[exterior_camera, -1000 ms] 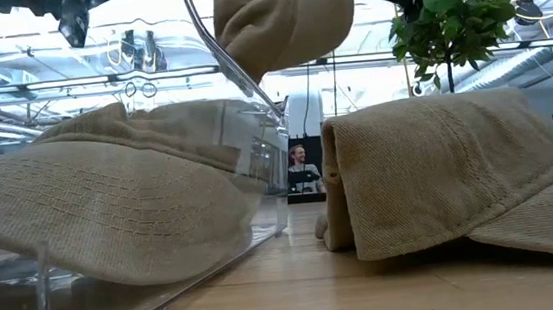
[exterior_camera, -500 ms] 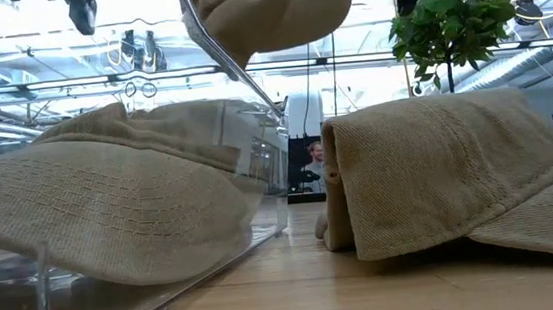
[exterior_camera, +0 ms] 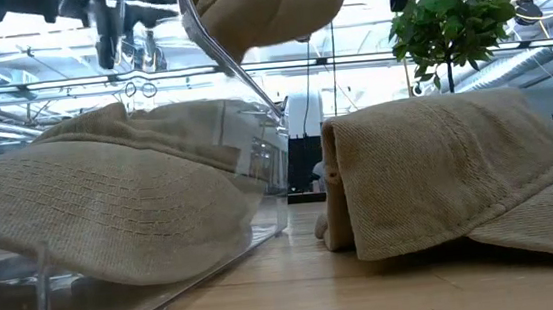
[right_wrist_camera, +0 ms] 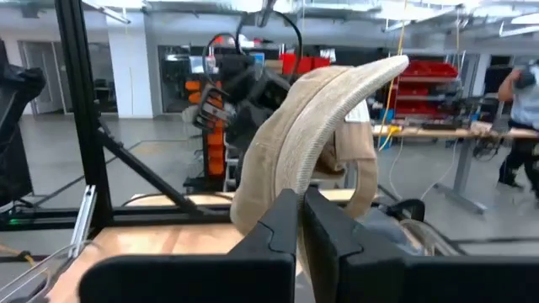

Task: Stack caps by color
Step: Stack the top brown cap on the other brown cap in the bottom transparent bin

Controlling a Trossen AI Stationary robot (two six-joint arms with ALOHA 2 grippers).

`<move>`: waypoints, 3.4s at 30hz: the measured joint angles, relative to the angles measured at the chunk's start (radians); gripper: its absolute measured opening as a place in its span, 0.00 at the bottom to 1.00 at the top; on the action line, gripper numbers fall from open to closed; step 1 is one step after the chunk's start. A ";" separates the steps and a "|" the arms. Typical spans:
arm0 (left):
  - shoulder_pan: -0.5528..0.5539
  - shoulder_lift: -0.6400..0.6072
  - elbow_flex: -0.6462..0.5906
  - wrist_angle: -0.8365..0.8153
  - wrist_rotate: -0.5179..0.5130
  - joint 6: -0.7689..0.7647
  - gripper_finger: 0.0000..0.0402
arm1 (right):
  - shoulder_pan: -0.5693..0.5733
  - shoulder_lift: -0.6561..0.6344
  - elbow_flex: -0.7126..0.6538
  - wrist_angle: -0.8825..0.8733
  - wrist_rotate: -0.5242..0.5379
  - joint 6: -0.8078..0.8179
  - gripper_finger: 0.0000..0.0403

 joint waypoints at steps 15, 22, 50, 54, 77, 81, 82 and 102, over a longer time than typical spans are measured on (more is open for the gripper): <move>0.064 0.183 0.001 0.288 0.136 -0.014 0.68 | 0.000 0.000 0.000 0.034 0.000 -0.004 0.00; 0.076 0.264 0.002 0.463 0.157 -0.013 0.68 | -0.006 0.000 0.000 0.021 0.002 -0.004 0.00; 0.006 0.280 0.519 -0.477 0.337 0.084 0.01 | -0.032 0.000 0.000 -0.126 0.045 0.032 0.08; -0.019 0.330 0.741 -0.800 0.274 0.116 0.01 | -0.031 0.000 0.000 -0.188 0.061 0.062 0.11; -0.050 0.658 1.284 -1.256 0.235 0.202 0.01 | -0.031 0.031 0.000 -0.200 0.059 0.098 0.14; -0.066 0.651 1.285 -1.251 0.236 0.195 0.01 | -0.031 0.031 0.000 -0.200 0.059 0.089 0.13; -0.071 0.652 1.285 -1.251 0.236 0.189 0.01 | -0.031 0.031 0.000 -0.199 0.059 0.088 0.13; -0.173 0.670 1.285 -1.267 0.645 0.418 0.01 | -0.030 0.146 0.000 -0.053 -0.311 0.085 0.04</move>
